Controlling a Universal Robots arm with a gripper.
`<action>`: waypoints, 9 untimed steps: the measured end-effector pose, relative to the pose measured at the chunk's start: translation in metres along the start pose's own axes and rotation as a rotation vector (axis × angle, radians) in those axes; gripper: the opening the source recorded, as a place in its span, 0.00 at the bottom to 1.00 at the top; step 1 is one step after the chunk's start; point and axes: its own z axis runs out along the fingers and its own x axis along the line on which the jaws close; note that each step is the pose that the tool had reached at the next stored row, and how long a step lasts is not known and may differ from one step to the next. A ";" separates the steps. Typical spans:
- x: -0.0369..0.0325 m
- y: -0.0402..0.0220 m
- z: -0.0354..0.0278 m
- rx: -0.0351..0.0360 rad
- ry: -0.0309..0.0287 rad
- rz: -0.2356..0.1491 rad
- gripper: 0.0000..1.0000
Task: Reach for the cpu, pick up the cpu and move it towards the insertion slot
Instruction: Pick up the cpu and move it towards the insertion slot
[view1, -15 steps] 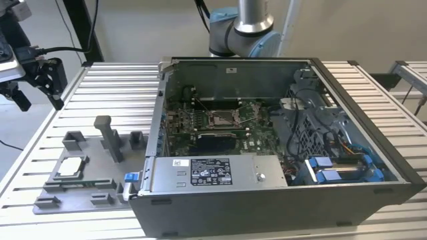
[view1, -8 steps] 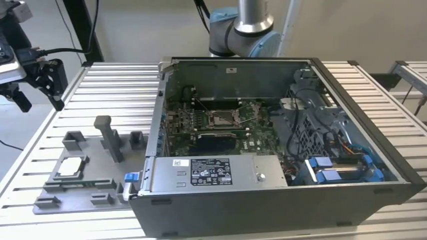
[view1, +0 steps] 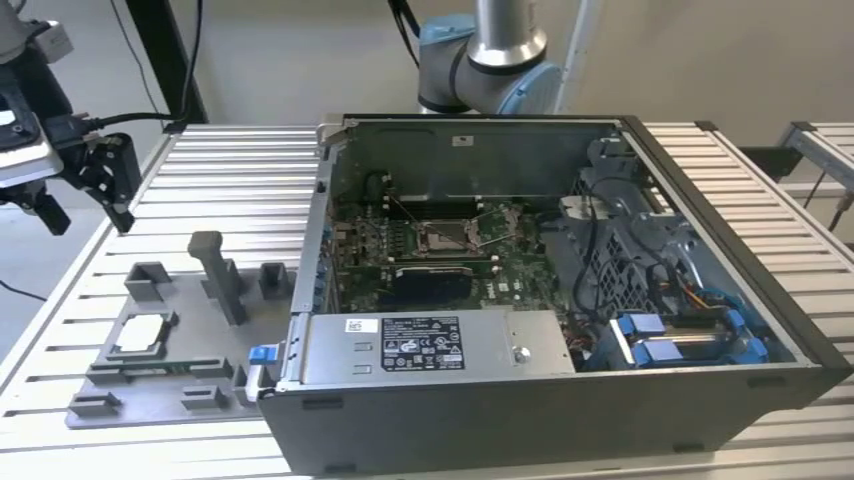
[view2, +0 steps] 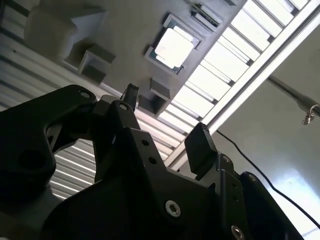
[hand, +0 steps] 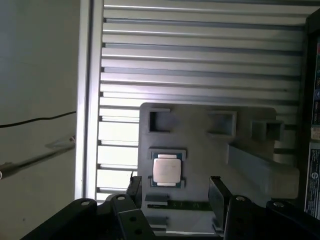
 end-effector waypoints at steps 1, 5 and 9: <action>0.0001 -0.0002 0.0019 0.0000 0.0000 0.000 1.00; 0.0002 -0.0034 0.0090 0.0000 0.0001 -0.001 1.00; 0.0002 -0.0068 0.0161 0.0000 0.0000 -0.001 1.00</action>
